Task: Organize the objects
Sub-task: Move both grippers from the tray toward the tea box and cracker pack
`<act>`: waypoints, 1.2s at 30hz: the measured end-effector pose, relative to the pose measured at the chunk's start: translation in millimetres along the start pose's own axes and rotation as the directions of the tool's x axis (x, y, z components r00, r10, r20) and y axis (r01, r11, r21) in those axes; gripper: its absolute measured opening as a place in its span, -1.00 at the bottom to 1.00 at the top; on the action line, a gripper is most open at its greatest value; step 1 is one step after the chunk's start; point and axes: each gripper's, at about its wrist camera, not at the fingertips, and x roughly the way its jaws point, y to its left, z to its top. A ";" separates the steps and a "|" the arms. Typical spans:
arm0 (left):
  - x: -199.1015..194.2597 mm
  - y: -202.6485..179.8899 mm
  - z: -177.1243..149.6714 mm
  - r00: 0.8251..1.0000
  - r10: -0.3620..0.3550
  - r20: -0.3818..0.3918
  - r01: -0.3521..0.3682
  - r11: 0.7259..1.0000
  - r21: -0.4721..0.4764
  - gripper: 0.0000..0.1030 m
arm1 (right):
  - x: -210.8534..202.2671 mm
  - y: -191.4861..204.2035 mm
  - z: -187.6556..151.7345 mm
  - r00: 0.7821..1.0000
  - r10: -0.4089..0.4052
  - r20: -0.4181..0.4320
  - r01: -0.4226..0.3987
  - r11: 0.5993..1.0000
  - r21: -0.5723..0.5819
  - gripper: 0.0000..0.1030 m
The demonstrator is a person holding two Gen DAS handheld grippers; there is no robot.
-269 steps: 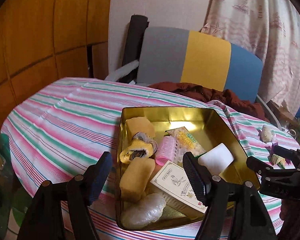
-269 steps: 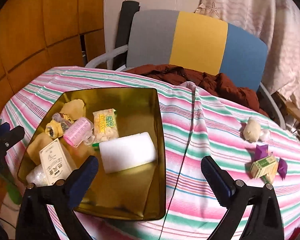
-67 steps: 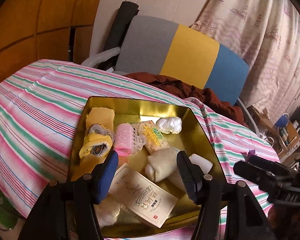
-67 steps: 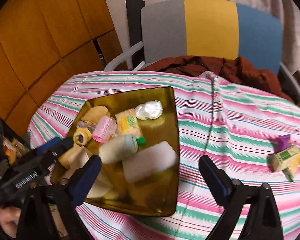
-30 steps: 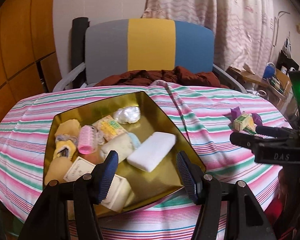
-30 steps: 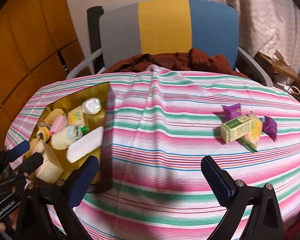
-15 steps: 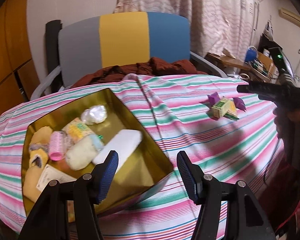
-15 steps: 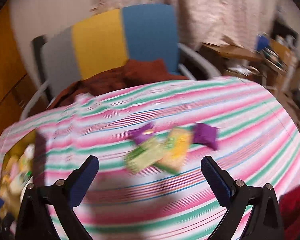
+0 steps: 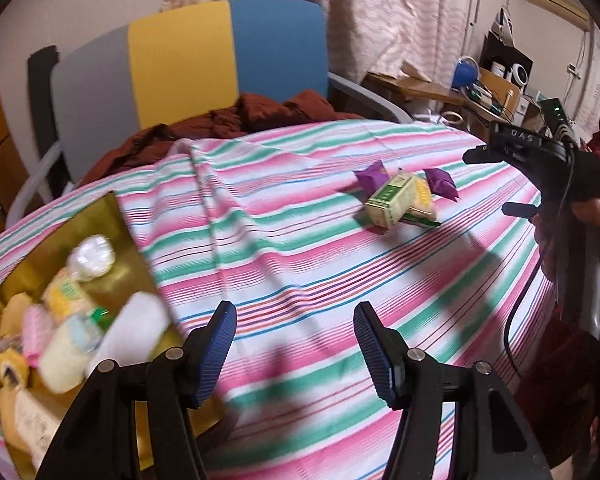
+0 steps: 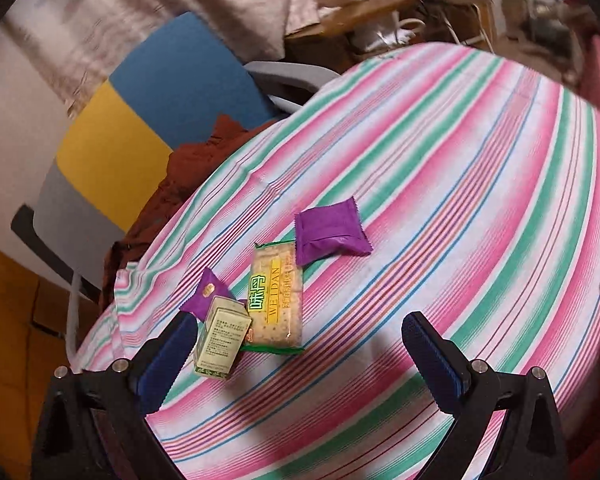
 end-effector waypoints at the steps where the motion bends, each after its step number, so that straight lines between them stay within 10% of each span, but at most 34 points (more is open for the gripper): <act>1: 3.9 -2.2 2.0 1.000 -0.007 -0.005 0.007 1.000 0.000 0.20 | 0.1 -1.6 0.2 1.000 0.010 -0.005 -0.010 1.000 0.013 0.99; 15: 82.7 -48.0 51.8 0.972 -0.199 -0.122 0.180 0.973 -0.145 0.57 | -8.8 -8.7 3.9 0.995 0.104 0.015 -0.104 0.992 0.069 0.99; 30: 136.2 -82.8 101.4 0.987 -0.130 -0.098 0.143 0.980 0.140 0.53 | -6.7 -13.8 5.3 0.983 0.185 -0.009 -0.183 0.976 0.118 0.99; 36: 161.9 -91.9 104.3 0.974 -0.164 -0.158 0.192 0.965 0.178 0.14 | -1.7 -14.0 5.2 0.985 0.173 -0.026 -0.169 0.979 0.117 0.99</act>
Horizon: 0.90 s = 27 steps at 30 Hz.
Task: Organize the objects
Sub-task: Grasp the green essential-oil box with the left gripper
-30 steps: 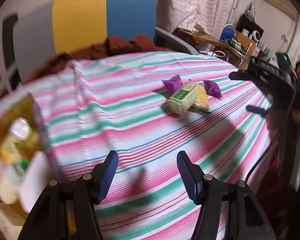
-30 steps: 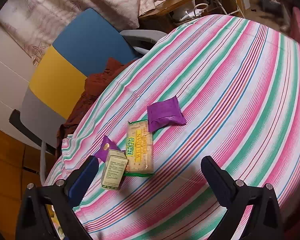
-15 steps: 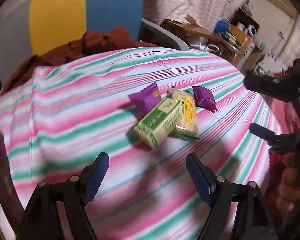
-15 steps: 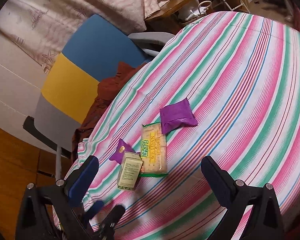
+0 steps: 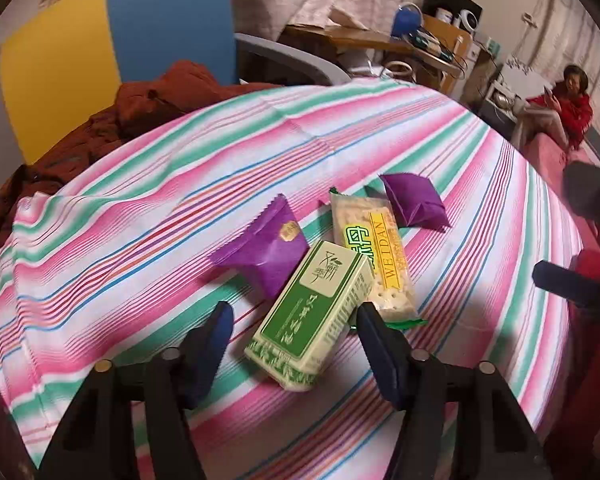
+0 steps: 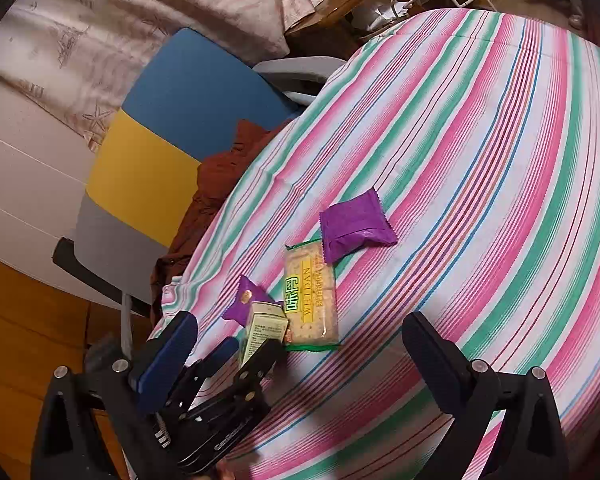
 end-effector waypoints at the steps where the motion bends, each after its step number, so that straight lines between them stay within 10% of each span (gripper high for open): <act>1: 3.4 -1.1 0.4 1.000 -0.006 -0.008 0.006 1.000 0.003 -0.06 | 0.8 -0.5 -0.1 1.000 -0.005 -0.003 0.005 1.000 0.000 0.99; 4: 1.2 -1.1 -3.3 0.999 -0.039 0.008 0.039 0.999 -0.002 -0.39 | 3.6 -3.9 0.7 1.000 -0.021 -0.007 0.021 1.000 0.009 0.99; 12: -34.9 3.1 -54.8 0.997 -0.066 0.038 0.070 0.991 -0.117 -0.39 | 9.4 -2.5 -1.5 0.999 -0.047 -0.027 0.047 0.999 -0.013 0.99; 19: -64.3 10.8 -108.5 0.997 0.062 0.035 -0.053 0.979 -0.198 -0.40 | 20.3 8.5 -9.8 0.994 -0.080 -0.077 0.074 0.993 -0.087 0.99; 27: -55.0 27.2 -107.3 0.998 0.049 0.044 -0.037 0.972 -0.234 -0.17 | 27.5 14.4 -14.8 0.987 -0.134 -0.090 0.120 0.982 -0.144 0.99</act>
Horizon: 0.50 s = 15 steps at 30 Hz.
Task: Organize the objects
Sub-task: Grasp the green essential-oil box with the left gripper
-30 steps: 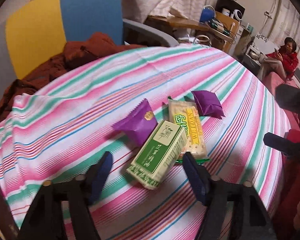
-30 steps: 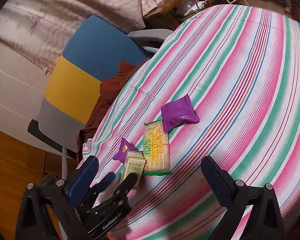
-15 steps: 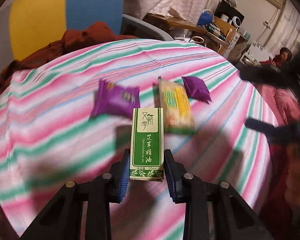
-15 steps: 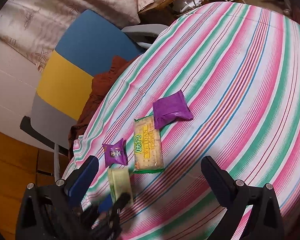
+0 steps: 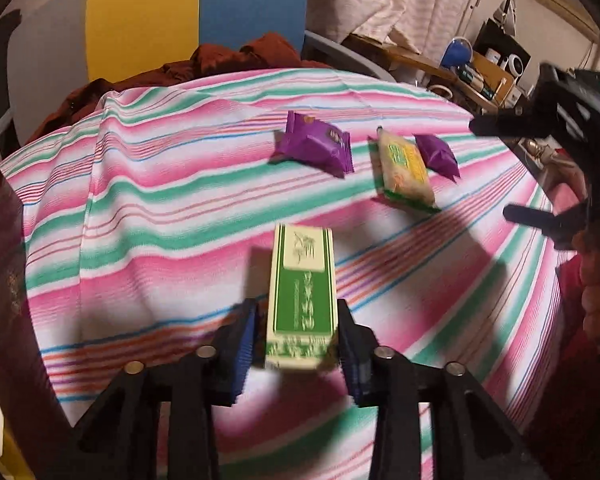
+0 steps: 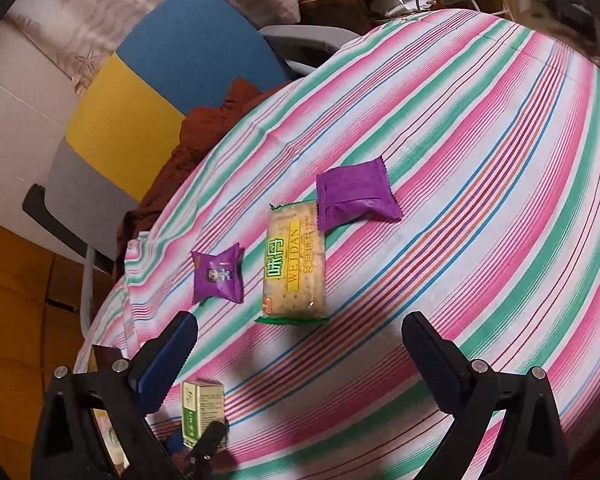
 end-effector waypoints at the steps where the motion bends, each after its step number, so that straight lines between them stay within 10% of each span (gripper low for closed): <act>1: 1.8 -0.1 1.6 1.000 -0.010 -0.001 0.010 1.000 0.002 -0.13 | 1.0 0.2 0.0 1.000 -0.004 -0.003 0.004 1.000 -0.001 0.99; 15: 11.2 3.8 -2.2 0.997 0.016 0.082 -0.018 0.999 0.029 -0.34 | 8.3 20.4 -5.7 0.999 -0.035 -0.006 0.034 0.993 -0.111 0.99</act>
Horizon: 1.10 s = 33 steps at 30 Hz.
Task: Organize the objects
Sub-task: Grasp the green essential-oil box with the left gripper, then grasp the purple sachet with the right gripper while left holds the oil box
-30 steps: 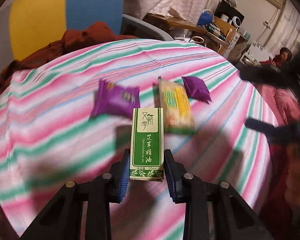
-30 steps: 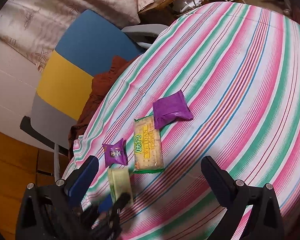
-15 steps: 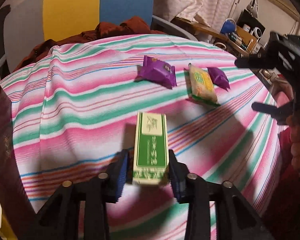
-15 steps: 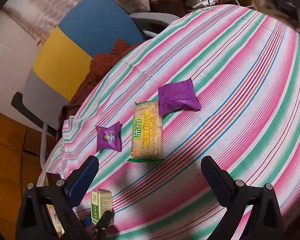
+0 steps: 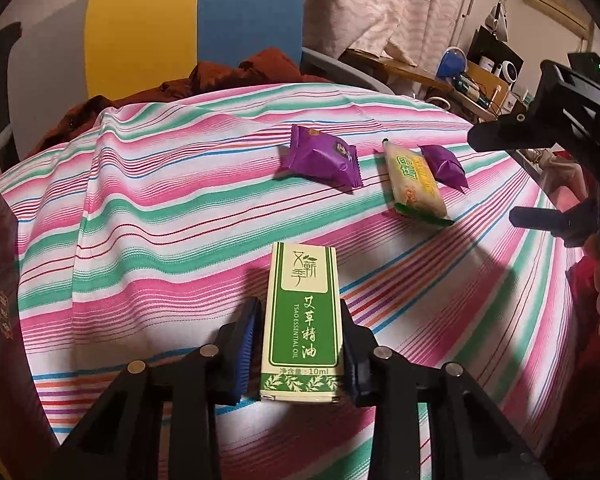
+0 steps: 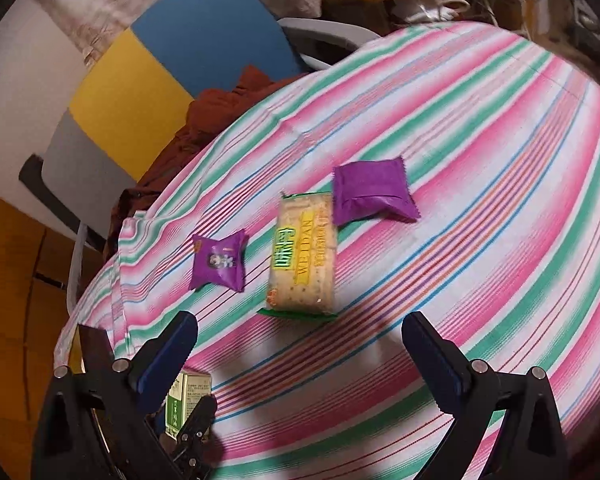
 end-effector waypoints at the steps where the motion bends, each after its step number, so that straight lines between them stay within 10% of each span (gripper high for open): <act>1: 0.0 0.0 -0.5 1.000 0.001 0.005 -0.001 1.000 0.001 -0.35 | -0.1 4.4 -1.3 1.000 -0.001 0.003 0.001 1.000 -0.022 0.99; 10: -0.2 7.8 -2.4 0.999 -0.039 0.028 0.040 0.999 -0.034 -0.37 | 9.7 62.3 -6.6 0.999 -0.031 0.024 0.037 0.950 -0.311 0.99; 16: -0.3 9.9 -3.4 0.998 -0.057 0.032 0.058 0.997 -0.047 -0.37 | 45.2 120.5 -6.3 0.988 -0.139 0.069 0.147 0.693 -0.706 0.74; 24: 1.1 11.4 -2.8 0.997 -0.067 0.033 0.069 0.996 -0.053 -0.37 | 101.2 142.3 7.3 0.970 -0.242 0.017 0.148 0.536 -0.831 0.62; 27: 2.1 11.6 -2.6 0.997 -0.065 0.033 0.067 0.996 -0.052 -0.37 | 120.4 139.7 10.9 0.955 -0.295 -0.037 0.127 0.518 -0.846 -0.08; 33: 5.1 10.1 -0.7 0.998 -0.051 0.034 0.053 0.998 -0.040 -0.37 | 96.2 119.5 9.7 0.967 -0.234 -0.103 0.077 0.650 -0.756 -0.22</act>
